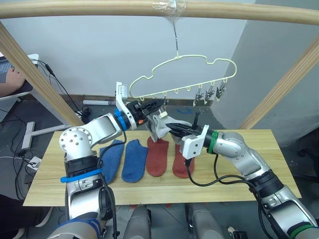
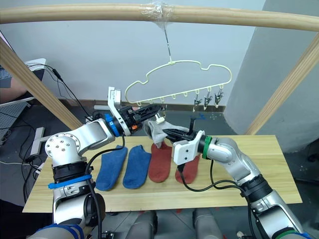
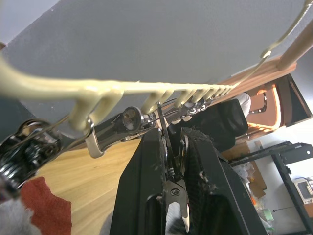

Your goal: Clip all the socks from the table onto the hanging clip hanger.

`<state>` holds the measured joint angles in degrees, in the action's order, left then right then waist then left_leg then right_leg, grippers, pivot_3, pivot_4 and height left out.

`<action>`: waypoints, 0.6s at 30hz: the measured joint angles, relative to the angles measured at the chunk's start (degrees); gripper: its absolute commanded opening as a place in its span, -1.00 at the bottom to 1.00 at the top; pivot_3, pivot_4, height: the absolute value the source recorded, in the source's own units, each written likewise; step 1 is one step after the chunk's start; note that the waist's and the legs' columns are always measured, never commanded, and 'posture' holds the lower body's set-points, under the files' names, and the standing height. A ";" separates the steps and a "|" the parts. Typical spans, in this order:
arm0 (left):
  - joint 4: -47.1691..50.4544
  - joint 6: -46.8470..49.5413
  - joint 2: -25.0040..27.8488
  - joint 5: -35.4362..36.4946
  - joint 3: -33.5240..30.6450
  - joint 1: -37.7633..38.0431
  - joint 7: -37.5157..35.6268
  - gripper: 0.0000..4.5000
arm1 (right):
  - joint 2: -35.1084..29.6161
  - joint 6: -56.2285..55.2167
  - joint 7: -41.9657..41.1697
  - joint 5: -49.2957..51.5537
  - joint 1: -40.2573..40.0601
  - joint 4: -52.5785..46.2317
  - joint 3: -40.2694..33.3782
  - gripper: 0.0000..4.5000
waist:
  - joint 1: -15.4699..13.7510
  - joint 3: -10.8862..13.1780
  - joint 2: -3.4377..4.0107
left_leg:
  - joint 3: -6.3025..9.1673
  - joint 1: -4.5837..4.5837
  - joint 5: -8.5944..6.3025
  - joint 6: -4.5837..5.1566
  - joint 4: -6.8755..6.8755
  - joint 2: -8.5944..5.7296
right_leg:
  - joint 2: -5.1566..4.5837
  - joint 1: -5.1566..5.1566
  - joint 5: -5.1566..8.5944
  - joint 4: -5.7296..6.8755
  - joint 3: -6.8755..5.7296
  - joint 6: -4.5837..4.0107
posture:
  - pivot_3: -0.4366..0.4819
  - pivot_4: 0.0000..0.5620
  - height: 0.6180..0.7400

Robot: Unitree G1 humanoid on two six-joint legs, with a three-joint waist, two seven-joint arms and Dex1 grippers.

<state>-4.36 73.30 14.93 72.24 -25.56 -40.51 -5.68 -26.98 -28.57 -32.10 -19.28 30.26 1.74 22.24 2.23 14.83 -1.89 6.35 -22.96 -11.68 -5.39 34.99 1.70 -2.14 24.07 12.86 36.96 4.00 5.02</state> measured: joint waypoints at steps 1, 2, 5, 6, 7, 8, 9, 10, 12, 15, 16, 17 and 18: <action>-0.18 -0.01 0.24 0.21 0.00 0.00 0.01 -0.90 | -0.28 -0.53 -0.54 0.79 -0.40 -0.39 0.00 -1.00 | 0.01 0.00 0.00 | 0.00 0.00 0.00 0.00 0.00 0.00 | 0.00 0.00 0.01 0.00 0.00 0.01 | -0.04 -0.14 1.00; -0.33 -0.01 0.45 0.47 0.00 -0.01 0.04 -0.90 | -0.46 -0.96 -1.03 1.53 -0.64 -0.59 0.00 -1.00 | 0.01 0.00 0.00 | 0.00 0.00 0.00 0.00 0.00 0.00 | 0.00 0.00 0.01 0.00 0.00 0.01 | -0.04 -0.14 1.00; -0.43 -0.03 0.66 0.98 -0.01 0.00 0.17 -0.90 | -1.01 -2.11 -2.52 4.01 -1.29 -1.42 0.00 -1.00 | 0.00 0.01 0.00 | 0.00 0.01 0.00 0.00 0.00 0.00 | 0.00 0.00 0.03 0.01 0.00 0.04 | -0.04 -0.13 1.00; -0.46 -0.03 0.67 1.15 -0.01 0.00 0.28 -0.90 | -1.01 -2.51 -2.87 4.73 -1.46 -1.50 0.00 -1.00 | 0.01 0.01 0.00 | 0.00 0.01 0.00 0.00 0.00 0.00 | 0.00 0.00 0.06 0.01 0.00 0.10 | -0.04 -0.13 1.00; -0.47 -0.03 0.67 1.37 0.00 0.00 0.44 -0.90 | -1.00 -2.64 -2.90 4.83 -1.45 -1.50 -0.01 -1.00 | 0.02 0.01 0.00 | 0.00 0.01 0.00 0.00 0.00 0.00 | 0.00 0.00 0.06 0.01 0.01 0.11 | -0.05 -0.13 1.00; -0.47 -0.03 0.67 1.67 0.00 0.00 0.65 -0.90 | -0.96 -2.77 -2.89 4.86 -1.42 -1.50 -0.10 -1.00 | 0.02 0.01 0.00 | 0.00 0.01 0.00 0.00 0.00 0.00 | 0.00 0.00 0.06 0.02 0.00 0.11 | -0.05 -0.13 1.00; -0.47 -0.03 0.67 1.90 0.01 0.01 0.86 -0.90 | -0.90 -2.81 -2.87 4.86 -1.39 -1.50 -0.24 -1.00 | 0.01 0.01 0.00 | 0.00 0.01 0.00 0.00 0.00 0.00 | 0.00 0.00 0.07 0.02 0.00 0.11 | -0.05 -0.13 1.00; -0.47 -0.03 0.67 2.05 0.01 0.01 1.14 -0.90 | -0.86 -2.83 -2.86 4.85 -1.35 -1.50 -0.33 -1.00 | 0.01 0.01 0.00 | 0.00 0.01 0.00 0.00 0.00 0.00 | 0.00 0.00 0.07 0.02 0.00 0.11 | -0.05 -0.13 1.00; -0.47 -0.02 0.67 2.37 0.04 0.01 1.34 -0.90 | -0.73 -2.84 -2.84 4.84 -1.31 -1.49 -0.60 -1.00 | 0.01 0.01 0.00 | 0.00 0.00 0.00 0.00 0.00 0.00 | 0.00 0.00 0.07 0.01 0.00 0.10 | -0.05 -0.13 1.00; -0.47 0.01 0.68 3.17 0.14 0.01 1.44 -0.90 | -0.69 -2.87 -2.81 4.77 -1.03 -1.42 -0.77 -1.00 | 0.00 0.01 0.00 | 0.00 0.00 0.00 0.00 0.00 0.00 | 0.00 0.00 0.07 0.00 0.00 0.10 | -0.05 -0.13 1.00; -0.47 0.04 0.72 3.29 0.21 0.01 1.44 -0.90 | -0.68 -2.89 -2.76 4.70 -0.84 -1.39 -0.84 -1.00 | 0.01 0.01 0.00 | 0.00 0.00 0.00 0.00 0.00 0.00 | 0.00 0.00 0.07 0.00 0.00 0.10 | -0.05 -0.13 1.00; -0.47 0.09 0.85 3.47 0.35 0.01 1.44 -0.90 | -0.68 -2.95 -2.66 4.63 -0.44 -1.21 -0.93 -1.00 | 0.01 0.01 0.00 | 0.00 0.00 0.00 0.00 0.00 0.00 | 0.00 0.01 0.07 0.01 0.00 0.11 | -0.05 -0.13 1.00; -0.47 0.12 0.93 3.74 0.39 0.01 1.44 -0.90 | -0.67 -3.04 -2.54 4.61 -0.09 -0.98 -1.09 -1.00 | 0.00 0.01 0.00 | 0.00 0.00 0.00 0.00 0.00 0.00 | 0.00 0.00 0.07 0.01 0.00 0.11 | -0.05 -0.13 1.00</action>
<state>-4.83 73.41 15.86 75.98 -25.17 -40.50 -4.24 -27.66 -31.61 -34.64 -14.67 30.17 0.76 21.15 2.24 14.85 -1.89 6.36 -22.96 -11.68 -5.39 34.98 1.70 -2.14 24.08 12.93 36.97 4.00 5.12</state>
